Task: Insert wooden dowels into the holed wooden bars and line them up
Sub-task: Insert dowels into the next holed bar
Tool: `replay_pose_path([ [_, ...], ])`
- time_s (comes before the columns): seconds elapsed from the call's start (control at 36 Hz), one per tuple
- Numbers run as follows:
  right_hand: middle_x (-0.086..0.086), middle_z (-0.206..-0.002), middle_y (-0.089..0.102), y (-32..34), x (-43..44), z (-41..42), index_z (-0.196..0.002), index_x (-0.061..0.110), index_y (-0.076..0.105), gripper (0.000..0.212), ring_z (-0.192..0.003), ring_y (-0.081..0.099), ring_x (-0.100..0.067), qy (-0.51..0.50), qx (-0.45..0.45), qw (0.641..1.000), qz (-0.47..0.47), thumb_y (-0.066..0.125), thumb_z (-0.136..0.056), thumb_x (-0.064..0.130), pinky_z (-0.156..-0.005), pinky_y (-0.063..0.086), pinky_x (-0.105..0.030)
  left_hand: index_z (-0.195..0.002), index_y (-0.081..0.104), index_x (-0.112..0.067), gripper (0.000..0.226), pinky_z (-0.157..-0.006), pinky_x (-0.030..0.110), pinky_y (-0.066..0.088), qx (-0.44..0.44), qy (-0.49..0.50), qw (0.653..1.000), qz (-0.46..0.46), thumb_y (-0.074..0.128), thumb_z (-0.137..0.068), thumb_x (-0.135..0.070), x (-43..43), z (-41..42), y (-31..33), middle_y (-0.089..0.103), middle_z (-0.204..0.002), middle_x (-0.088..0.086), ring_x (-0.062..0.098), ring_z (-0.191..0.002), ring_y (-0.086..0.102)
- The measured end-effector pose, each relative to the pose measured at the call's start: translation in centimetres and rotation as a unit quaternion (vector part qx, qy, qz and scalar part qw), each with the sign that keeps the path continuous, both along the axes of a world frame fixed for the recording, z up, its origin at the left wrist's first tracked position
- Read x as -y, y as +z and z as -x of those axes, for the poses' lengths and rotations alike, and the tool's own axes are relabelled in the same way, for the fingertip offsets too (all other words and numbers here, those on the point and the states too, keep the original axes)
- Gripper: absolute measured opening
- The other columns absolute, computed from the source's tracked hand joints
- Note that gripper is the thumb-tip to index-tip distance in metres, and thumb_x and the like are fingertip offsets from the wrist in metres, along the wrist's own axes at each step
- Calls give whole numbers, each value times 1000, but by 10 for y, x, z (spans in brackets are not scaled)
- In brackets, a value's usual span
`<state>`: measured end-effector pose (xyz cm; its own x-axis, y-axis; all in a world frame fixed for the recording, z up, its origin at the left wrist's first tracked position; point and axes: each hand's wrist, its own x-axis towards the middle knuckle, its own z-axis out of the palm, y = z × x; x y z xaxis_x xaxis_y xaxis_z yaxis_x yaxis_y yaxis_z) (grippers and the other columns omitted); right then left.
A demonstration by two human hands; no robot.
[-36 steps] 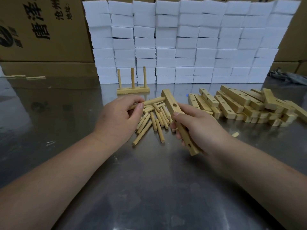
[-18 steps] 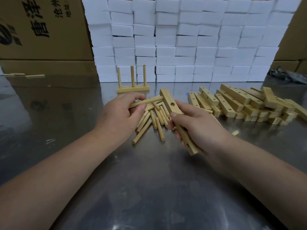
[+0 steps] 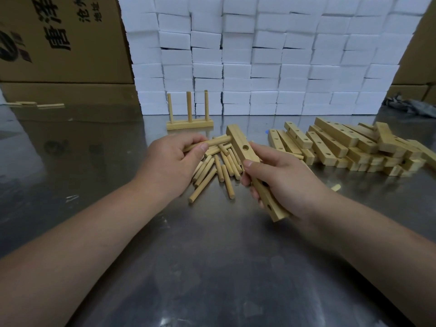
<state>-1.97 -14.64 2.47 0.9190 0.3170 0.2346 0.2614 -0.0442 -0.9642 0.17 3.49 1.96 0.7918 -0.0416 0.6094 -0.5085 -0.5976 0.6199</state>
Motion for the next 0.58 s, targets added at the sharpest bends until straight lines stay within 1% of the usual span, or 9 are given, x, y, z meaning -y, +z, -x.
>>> replay_pose_path([
  [0.06,3,-63,58,0,0,1,-64,60,63,54,-51,50,-9,1,5,1000,6,53,-93,16,-45,45,-22,-80,61,-45,23,-59,13,38,-14,4,1000,12,54,-90,-25,1,0,0,57,-72,-22,-16,-72,52],
  [0.11,3,-63,59,0,0,1,-67,58,64,49,-51,51,-9,-7,8,1000,14,54,-92,17,-46,47,-22,-87,64,-40,19,-58,12,35,-27,5,999,22,54,-91,-25,0,-1,0,56,-68,-25,-21,-67,50],
  [0.19,2,-65,62,-3,2,-1,-92,50,57,31,-53,53,-10,-15,2,1000,25,56,-92,18,-48,48,-23,-75,56,-44,24,-51,11,33,-47,6,999,16,53,-91,-27,0,-1,1,57,-56,-27,-18,-59,50],
  [0.28,4,-65,63,-4,3,-3,-98,50,53,31,-53,54,-9,-27,8,999,40,56,-91,20,-50,47,-20,-75,57,-42,22,-48,12,33,-68,3,998,18,52,-92,-29,-1,-1,3,55,-54,-33,-17,-55,49],
  [0.36,4,-65,66,-5,3,-4,-106,48,51,32,-52,56,-7,-34,11,998,48,57,-91,21,-52,47,-16,-72,58,-41,23,-53,16,32,-73,7,997,8,51,-92,-31,-2,-1,4,58,-59,-23,-17,-60,50],
  [0.42,3,-66,66,-6,3,-4,-102,48,52,30,-52,56,-7,-33,8,998,46,58,-91,20,-52,48,-16,-70,58,-40,25,-55,17,33,-78,11,997,2,50,-92,-31,-2,-1,4,59,-68,-18,-10,-65,52],
  [0.47,3,-66,66,-6,3,-5,-99,47,54,28,-52,56,-7,-31,4,998,48,58,-91,20,-53,48,-16,-68,59,-38,26,-56,18,33,-84,13,996,-4,50,-92,-31,-3,-2,5,60,-71,-13,-5,-64,51],
  [0.53,3,-66,66,-6,3,-5,-99,47,54,28,-53,56,-7,-29,0,998,48,57,-91,20,-52,48,-17,-69,60,-37,26,-55,19,33,-85,11,996,-5,50,-92,-31,-4,-3,4,59,-70,-14,-6,-61,52],
  [0.58,4,-65,65,-5,3,-6,-94,46,56,26,-53,55,-8,-30,-2,999,37,56,-92,20,-51,47,-17,-79,65,-35,21,-56,15,33,-77,7,997,10,50,-92,-31,-3,-4,3,59,-70,-18,-11,-63,52],
])
